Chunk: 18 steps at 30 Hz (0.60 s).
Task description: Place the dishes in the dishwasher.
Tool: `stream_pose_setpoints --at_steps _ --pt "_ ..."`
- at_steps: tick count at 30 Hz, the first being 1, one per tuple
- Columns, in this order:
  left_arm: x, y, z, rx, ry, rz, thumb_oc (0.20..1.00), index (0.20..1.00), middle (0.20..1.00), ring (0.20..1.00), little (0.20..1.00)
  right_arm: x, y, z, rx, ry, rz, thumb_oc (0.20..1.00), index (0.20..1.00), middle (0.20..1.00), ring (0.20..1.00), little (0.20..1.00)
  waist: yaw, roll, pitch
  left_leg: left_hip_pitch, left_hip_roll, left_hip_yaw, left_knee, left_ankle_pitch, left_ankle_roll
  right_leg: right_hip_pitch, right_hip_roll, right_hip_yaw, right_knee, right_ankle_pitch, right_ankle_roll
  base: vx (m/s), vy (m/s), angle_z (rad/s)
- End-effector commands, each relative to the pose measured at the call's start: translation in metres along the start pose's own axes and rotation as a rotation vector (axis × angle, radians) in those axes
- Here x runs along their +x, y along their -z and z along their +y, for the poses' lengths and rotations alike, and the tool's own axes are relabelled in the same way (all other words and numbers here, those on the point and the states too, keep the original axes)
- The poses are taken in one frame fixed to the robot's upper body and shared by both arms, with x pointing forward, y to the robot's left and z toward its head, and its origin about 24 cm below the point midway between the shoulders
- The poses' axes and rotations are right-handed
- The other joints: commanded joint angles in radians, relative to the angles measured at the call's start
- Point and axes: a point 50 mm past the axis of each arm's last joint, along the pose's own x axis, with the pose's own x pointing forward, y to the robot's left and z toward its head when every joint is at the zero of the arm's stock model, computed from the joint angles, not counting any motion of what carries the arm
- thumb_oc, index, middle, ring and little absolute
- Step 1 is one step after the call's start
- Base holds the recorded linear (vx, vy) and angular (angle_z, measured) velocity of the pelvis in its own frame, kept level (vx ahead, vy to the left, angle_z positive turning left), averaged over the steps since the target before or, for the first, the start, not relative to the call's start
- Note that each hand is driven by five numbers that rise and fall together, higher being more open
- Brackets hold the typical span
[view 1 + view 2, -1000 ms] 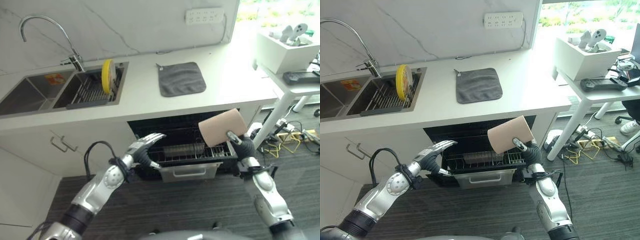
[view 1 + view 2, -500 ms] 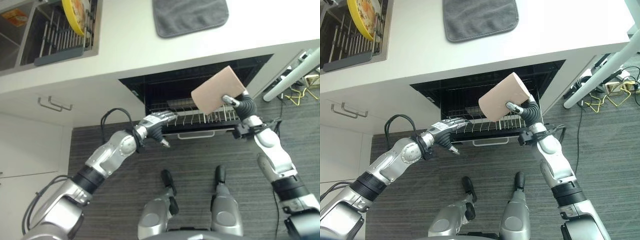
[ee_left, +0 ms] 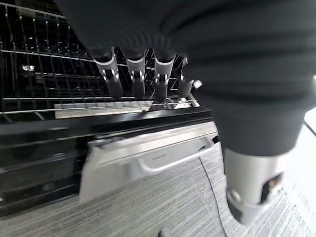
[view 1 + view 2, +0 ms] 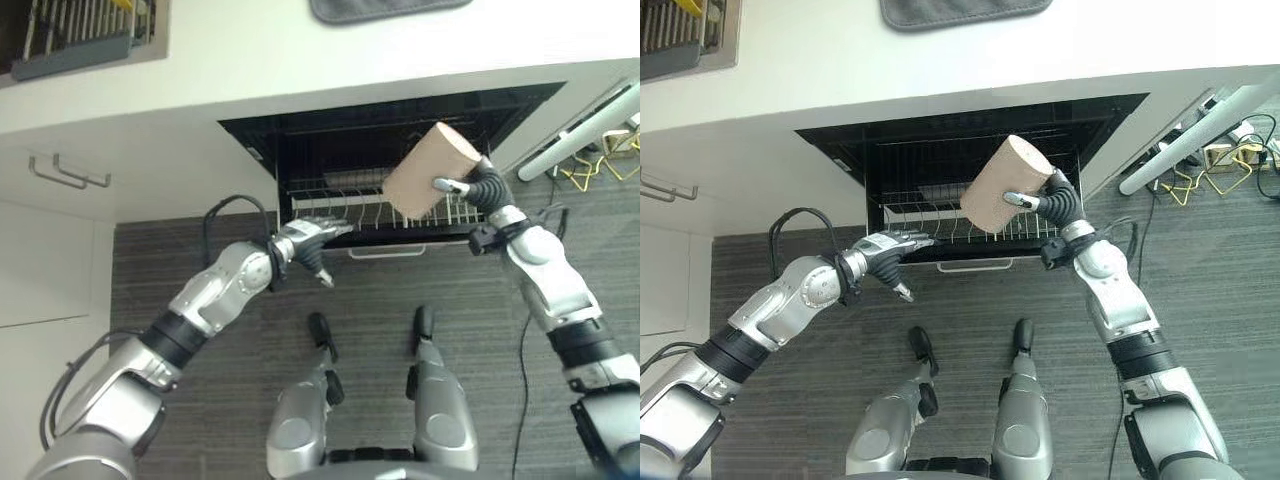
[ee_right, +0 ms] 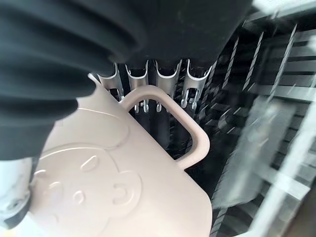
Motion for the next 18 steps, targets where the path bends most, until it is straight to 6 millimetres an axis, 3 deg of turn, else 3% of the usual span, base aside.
stream_pose_setpoints --at_steps 1,7,18 --pt "-0.006 0.003 0.018 0.064 -0.006 -0.014 1.000 1.000 1.000 1.000 1.000 0.010 -0.039 -0.014 -0.060 0.031 -0.149 0.200 0.200 0.200 0.200 0.200 0.019 -0.038 -0.019 -0.023 0.035 -0.054 0.156 -0.078 -0.020 -0.052 -0.018 -0.031 0.147 -0.049 0.008 -0.03 -0.059 0.11" --pt "-0.009 0.005 0.031 0.109 0.024 -0.017 1.000 1.000 1.000 1.000 1.000 0.023 -0.055 -0.044 -0.155 0.093 -0.111 0.200 0.200 0.200 0.200 0.200 0.047 -0.057 -0.019 -0.048 0.043 -0.070 0.174 -0.080 -0.024 -0.060 -0.008 -0.044 0.150 -0.047 0.010 0.00 -0.070 0.09" --pt "-0.014 0.003 0.051 0.170 0.052 -0.051 1.000 1.000 1.000 1.000 1.000 0.041 -0.061 -0.072 -0.279 0.181 -0.019 0.200 0.200 0.200 0.200 0.200 0.083 -0.058 -0.018 -0.077 0.040 -0.094 0.175 -0.076 -0.025 -0.074 -0.008 -0.060 0.148 -0.041 0.015 0.00 -0.035 0.06"
